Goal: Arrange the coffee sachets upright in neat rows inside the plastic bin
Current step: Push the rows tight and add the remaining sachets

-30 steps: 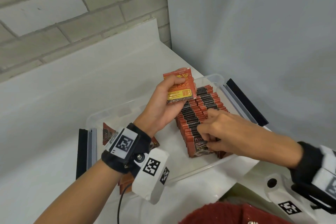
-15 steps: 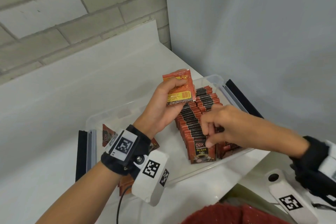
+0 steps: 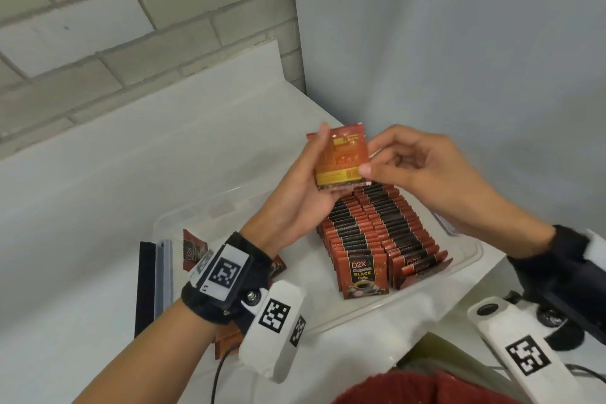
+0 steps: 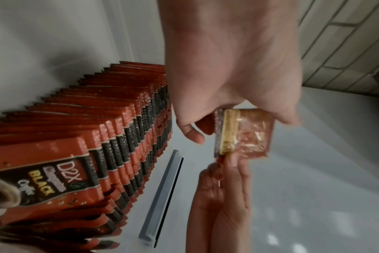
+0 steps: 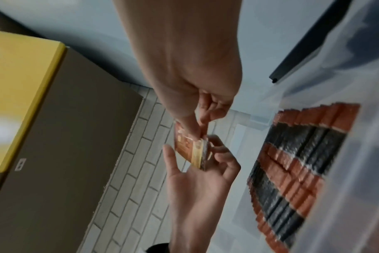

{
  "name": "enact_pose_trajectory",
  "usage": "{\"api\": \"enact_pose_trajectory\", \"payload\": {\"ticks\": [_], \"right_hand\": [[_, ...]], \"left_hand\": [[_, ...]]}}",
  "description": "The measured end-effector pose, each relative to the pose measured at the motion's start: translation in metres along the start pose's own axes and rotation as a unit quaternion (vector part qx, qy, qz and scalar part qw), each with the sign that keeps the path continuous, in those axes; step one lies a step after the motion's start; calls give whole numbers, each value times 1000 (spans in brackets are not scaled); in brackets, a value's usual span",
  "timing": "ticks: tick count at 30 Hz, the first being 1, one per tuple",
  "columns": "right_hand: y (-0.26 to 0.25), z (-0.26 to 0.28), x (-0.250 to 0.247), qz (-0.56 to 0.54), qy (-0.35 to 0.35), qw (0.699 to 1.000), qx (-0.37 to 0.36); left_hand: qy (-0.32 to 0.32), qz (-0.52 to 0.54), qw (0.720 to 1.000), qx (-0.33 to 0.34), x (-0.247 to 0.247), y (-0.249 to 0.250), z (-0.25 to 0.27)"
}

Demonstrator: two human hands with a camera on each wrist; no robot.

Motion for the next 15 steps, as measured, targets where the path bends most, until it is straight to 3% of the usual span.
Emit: {"api": "enact_pose_trajectory", "payload": {"ticks": [5,8,13,15], "right_hand": [[-31,8,-17,36,52,990,-125],[-33,12,-16,104,53,979,-165],[-26,14,-10,112,31,978,-175],[-21,12,-9,99,21,984,-144]], "left_hand": [[18,6,998,-65,-8,-9,-1],[-18,-20,996,-80,-2,-10,1],[-28,-50,996,-74,-2,-6,1],[-16,-57,996,-65,-6,-3,0]]}}
Point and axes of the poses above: each hand's wrist, its own z-axis away from the middle knuckle, its own x-axis out of the palm, y = z × x, the point moved 9 cm from there along -z, towards the middle knuckle, and after that the axes turned 9 degrees about x, right-handed, at the moved point
